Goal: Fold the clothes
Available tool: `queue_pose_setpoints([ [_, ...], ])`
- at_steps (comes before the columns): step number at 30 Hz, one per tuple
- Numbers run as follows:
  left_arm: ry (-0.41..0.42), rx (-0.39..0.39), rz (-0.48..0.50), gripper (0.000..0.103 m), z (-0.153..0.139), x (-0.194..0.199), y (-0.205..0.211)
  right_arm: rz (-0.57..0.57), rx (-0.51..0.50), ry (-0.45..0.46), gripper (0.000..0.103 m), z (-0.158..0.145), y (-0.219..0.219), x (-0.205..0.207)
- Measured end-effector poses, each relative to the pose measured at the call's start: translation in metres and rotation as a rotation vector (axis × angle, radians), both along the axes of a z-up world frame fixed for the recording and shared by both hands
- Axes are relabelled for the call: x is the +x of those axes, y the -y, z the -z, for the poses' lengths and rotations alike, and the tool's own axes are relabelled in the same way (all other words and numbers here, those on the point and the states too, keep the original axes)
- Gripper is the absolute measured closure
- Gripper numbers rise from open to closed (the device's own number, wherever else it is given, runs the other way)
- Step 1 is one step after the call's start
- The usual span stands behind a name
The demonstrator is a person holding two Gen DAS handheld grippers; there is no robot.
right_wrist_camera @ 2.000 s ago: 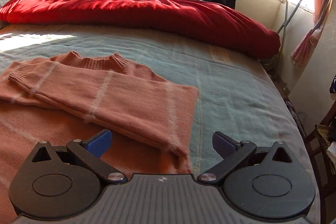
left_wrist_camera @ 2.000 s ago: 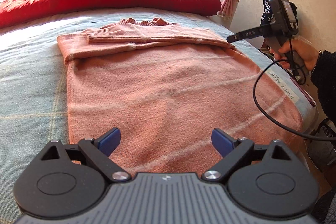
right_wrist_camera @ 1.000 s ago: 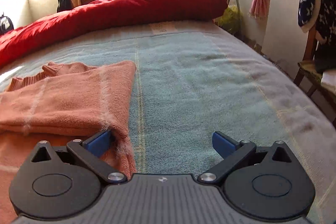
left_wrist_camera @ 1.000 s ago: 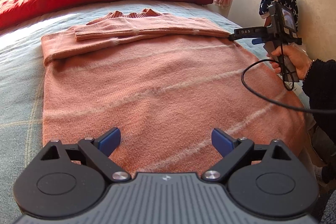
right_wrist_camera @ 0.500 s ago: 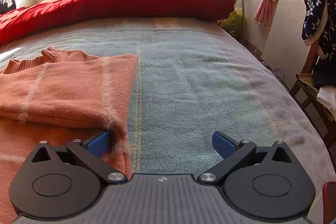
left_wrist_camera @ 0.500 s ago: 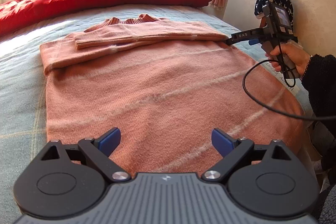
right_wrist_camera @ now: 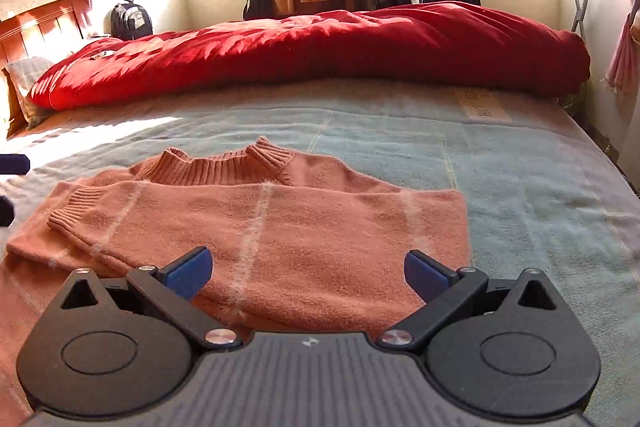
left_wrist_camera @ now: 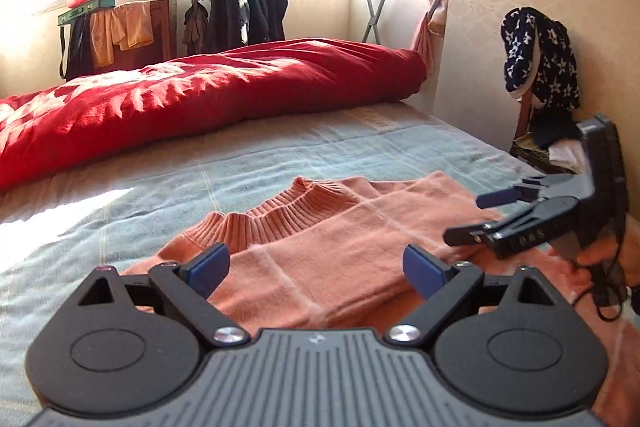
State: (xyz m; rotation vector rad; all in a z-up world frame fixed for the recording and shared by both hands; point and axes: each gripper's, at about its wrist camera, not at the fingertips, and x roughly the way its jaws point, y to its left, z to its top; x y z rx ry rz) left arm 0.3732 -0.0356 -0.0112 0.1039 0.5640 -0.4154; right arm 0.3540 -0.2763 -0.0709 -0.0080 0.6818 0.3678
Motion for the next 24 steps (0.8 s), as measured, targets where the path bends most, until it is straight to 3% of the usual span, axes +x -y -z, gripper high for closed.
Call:
queue_pose_setpoints([
  [4, -0.172, -0.023, -0.052, 0.01, 0.052, 0.036, -0.002, -0.013, -0.015, -0.011, 0.0, 0.024, 0.013, -0.009],
  [6, -0.157, -0.07, -0.052, 0.009, 0.067, 0.028, -0.015, -0.027, -0.026, -0.008, 0.0, 0.025, 0.019, -0.016],
  [10, -0.165, -0.058, -0.018, 0.009, 0.054, 0.02, -0.023, -0.045, -0.012, -0.028, 0.0, 0.013, 0.024, -0.012],
  [14, -0.17, -0.068, -0.07, 0.009, 0.048, 0.038, -0.027, -0.039, 0.041, 0.021, 0.0, 0.0, 0.023, 0.001],
  [18, -0.2, -0.065, -0.088, 0.007, 0.063, 0.049, -0.029, 0.003, 0.101, -0.097, 0.0, 0.024, 0.028, 0.024],
  [21, -0.231, -0.01, -0.099, 0.007, 0.046, 0.039, -0.025, 0.016, 0.107, -0.116, 0.0, 0.011, 0.033, 0.015],
  [24, -0.223, -0.011, -0.105, 0.007, 0.024, 0.011, -0.031, 0.028, 0.16, -0.101, 0.0, -0.016, 0.045, -0.018],
])
